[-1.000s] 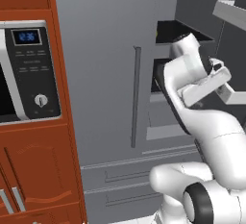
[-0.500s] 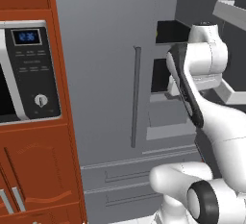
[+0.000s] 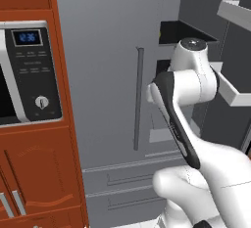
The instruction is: Retrieve a lemon from the fridge and place it on the cutting board with the fish.
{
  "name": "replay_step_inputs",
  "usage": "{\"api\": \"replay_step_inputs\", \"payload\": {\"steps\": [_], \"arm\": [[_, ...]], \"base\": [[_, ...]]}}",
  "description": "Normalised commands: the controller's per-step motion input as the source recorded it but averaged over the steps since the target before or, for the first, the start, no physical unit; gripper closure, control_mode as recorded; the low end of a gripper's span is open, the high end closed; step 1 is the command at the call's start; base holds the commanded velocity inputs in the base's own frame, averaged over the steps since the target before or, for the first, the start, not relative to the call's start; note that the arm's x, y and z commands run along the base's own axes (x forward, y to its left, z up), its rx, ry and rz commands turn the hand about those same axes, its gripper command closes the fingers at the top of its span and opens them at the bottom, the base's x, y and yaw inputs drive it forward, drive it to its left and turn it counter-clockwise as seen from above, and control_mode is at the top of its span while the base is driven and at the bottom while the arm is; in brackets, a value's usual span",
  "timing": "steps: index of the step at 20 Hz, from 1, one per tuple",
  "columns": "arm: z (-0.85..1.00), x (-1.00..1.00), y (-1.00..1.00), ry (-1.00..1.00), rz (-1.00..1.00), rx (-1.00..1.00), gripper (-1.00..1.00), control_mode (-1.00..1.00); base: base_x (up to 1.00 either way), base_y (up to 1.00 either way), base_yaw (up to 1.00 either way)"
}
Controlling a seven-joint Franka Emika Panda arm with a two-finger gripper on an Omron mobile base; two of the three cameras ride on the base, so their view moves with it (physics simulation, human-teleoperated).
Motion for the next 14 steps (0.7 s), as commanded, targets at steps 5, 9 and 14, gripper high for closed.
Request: {"api": "replay_step_inputs", "payload": {"steps": [5, 9, 14], "arm": [[0.00, 0.13, 0.42, -0.12, -0.09, 0.06, -1.00, -1.00], [-0.02, 0.31, 0.45, -0.30, -0.02, 0.03, -1.00, -1.00], [0.00, 0.35, 0.48, -0.10, 0.00, 0.00, -1.00, -1.00]], "base": [[0.00, 0.00, 0.00], [0.00, 0.00, 0.00], [0.00, 0.00, 0.00]]}}
